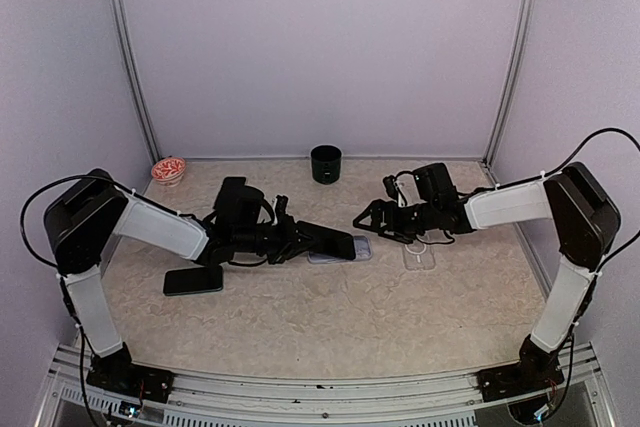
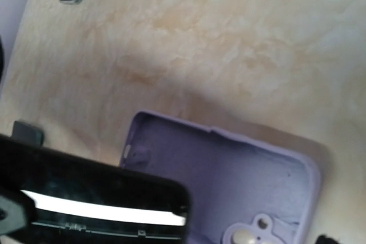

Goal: Put the phone into the phone case
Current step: Install the phone on the phone case.

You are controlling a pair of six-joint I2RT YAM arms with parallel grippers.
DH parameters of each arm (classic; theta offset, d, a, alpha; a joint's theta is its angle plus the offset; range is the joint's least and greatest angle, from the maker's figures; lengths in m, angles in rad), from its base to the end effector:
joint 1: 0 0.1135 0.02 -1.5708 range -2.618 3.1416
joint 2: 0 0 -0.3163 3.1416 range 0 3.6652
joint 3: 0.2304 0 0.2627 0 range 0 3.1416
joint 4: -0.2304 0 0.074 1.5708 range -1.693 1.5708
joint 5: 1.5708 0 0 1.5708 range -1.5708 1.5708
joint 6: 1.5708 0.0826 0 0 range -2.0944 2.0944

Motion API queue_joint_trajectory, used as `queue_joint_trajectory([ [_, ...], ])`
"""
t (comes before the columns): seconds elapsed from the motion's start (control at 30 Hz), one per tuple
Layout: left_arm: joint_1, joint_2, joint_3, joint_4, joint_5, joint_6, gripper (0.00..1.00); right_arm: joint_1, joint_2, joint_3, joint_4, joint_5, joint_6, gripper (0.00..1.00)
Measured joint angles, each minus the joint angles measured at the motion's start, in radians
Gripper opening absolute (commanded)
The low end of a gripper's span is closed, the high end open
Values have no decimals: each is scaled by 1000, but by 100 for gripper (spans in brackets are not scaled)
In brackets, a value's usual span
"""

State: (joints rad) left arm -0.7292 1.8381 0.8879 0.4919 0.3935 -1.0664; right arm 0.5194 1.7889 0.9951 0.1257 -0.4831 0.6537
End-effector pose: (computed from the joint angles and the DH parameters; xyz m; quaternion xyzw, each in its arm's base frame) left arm 0.3039 -0.3140 0.1789 -0.0380 0.8384 -0.5084 0.1930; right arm 0.3508 0.2448 0.1909 -0.0455 0.8788 0.4137 0.2336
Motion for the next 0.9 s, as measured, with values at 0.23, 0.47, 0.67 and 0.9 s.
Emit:
queue_joint_trajectory([
  [0.23,0,52,44,-3,4,-20,0,-5,22,0,24,-39,6,100],
  [0.47,0,92,69,2,12,-37,0,-10,51,0,35,-54,6,100],
  [0.67,3,114,86,14,17,-45,0,-10,66,0,39,-65,5,100],
  [0.9,14,123,87,32,18,-53,0,-10,92,0,54,-80,5,100],
])
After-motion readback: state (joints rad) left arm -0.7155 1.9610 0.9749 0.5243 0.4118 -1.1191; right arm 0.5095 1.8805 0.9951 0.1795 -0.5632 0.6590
